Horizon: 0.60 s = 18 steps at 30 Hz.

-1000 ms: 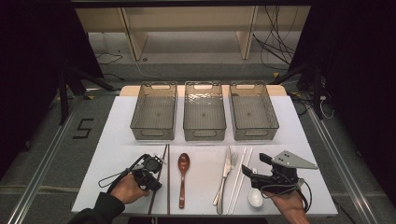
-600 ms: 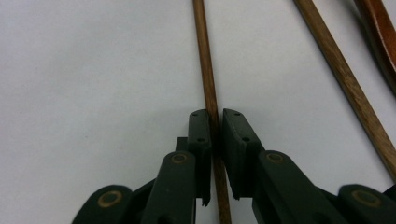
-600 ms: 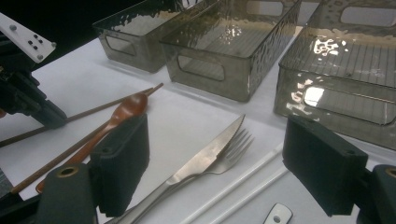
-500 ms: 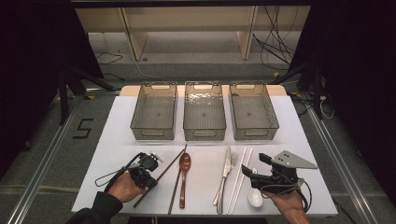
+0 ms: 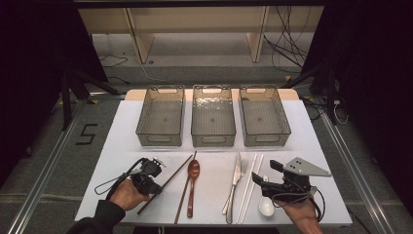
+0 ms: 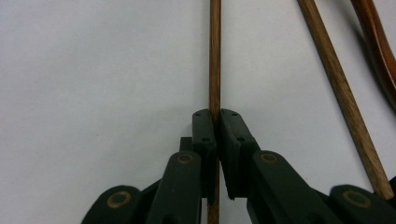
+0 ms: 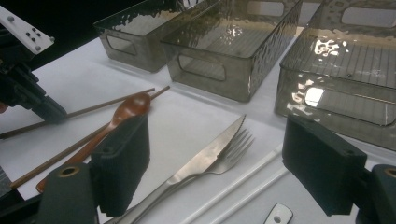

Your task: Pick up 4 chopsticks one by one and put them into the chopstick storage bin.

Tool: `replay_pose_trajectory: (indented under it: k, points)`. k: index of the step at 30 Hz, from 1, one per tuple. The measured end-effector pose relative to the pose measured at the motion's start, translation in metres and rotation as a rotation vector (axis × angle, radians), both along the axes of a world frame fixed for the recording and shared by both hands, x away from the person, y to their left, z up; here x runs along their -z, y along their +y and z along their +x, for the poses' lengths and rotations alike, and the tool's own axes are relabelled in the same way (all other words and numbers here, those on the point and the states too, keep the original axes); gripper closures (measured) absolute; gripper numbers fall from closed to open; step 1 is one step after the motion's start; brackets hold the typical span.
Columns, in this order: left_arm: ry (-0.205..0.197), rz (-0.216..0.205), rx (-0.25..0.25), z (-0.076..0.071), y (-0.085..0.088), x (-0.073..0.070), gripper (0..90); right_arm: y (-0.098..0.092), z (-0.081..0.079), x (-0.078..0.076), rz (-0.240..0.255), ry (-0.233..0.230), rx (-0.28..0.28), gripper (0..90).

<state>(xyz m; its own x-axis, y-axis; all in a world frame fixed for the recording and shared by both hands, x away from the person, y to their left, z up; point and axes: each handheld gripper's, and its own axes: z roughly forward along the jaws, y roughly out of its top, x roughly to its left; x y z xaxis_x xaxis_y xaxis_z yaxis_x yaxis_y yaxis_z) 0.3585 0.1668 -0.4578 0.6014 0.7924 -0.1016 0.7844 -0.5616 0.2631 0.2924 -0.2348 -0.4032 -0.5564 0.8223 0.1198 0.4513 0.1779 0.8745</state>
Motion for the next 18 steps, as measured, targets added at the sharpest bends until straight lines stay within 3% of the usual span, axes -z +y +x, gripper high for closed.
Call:
replay_pose_trajectory:
  k: [5,13,18]
  points:
    - [-0.007,-0.028,0.010,-0.001,0.005,-0.007,84.4,0.000,0.000,0.000,0.001,-0.003,0.000,24.3]
    - [-0.085,-0.083,0.010,-0.003,0.008,-0.024,84.4,-0.001,0.001,0.000,0.003,0.000,0.003,24.2]
    - [-0.126,-0.161,-0.015,-0.001,0.013,-0.036,84.3,-0.001,0.001,0.000,0.006,0.001,0.002,24.2]
